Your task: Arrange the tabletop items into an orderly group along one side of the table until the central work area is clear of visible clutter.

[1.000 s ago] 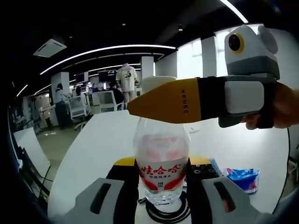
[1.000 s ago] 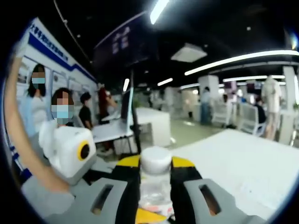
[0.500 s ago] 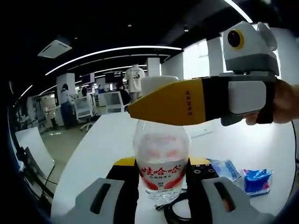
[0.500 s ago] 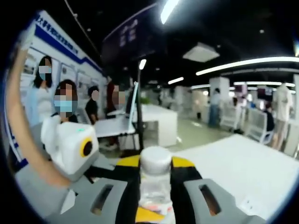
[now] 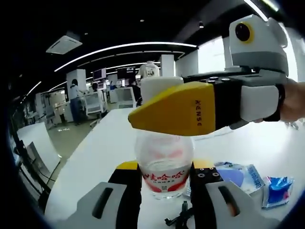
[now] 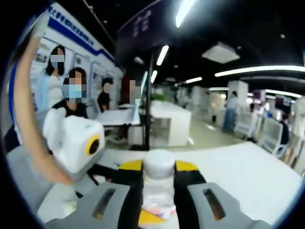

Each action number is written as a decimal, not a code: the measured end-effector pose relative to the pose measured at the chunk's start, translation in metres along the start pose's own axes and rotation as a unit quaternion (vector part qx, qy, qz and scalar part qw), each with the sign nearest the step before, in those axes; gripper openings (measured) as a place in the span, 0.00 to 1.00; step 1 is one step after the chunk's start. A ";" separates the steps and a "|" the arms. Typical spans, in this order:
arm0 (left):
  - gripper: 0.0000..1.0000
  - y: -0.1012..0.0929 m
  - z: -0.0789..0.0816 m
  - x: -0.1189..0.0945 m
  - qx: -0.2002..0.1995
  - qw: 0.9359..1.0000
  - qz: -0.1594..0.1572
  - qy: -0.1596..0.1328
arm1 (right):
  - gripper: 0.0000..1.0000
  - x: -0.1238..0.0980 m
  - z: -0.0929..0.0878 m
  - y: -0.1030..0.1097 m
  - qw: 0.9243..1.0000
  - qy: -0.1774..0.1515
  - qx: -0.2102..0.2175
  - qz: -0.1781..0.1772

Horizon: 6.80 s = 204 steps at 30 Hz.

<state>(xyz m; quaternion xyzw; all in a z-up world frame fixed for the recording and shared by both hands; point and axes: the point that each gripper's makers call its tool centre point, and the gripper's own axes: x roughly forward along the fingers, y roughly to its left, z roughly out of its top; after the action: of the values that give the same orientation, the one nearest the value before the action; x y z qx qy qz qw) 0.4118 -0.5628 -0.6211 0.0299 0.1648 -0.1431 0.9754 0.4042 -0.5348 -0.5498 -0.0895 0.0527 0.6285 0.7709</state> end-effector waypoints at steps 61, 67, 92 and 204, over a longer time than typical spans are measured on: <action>0.49 0.007 -0.036 0.018 -0.032 0.999 0.035 0.026 | 0.29 0.006 -0.029 -0.002 0.998 -0.042 0.041 0.022; 0.52 0.006 -0.034 0.015 -0.030 0.999 0.032 0.022 | 0.37 0.007 -0.031 -0.006 0.998 -0.041 0.044 0.014; 1.00 0.004 -0.021 0.006 -0.066 0.998 -0.004 0.001 | 0.97 -0.003 -0.033 -0.020 0.992 -0.016 0.109 -0.056; 0.97 -0.012 -0.061 -0.125 -0.060 0.990 -0.114 0.063 | 0.88 -0.207 -0.155 0.017 0.832 0.019 0.435 -0.345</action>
<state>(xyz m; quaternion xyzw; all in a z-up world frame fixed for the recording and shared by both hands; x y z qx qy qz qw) 0.2760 -0.5342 -0.6375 -0.0383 0.2364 -0.2409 0.9405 0.3503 -0.7620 -0.6630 0.2305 0.3009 0.2325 0.8957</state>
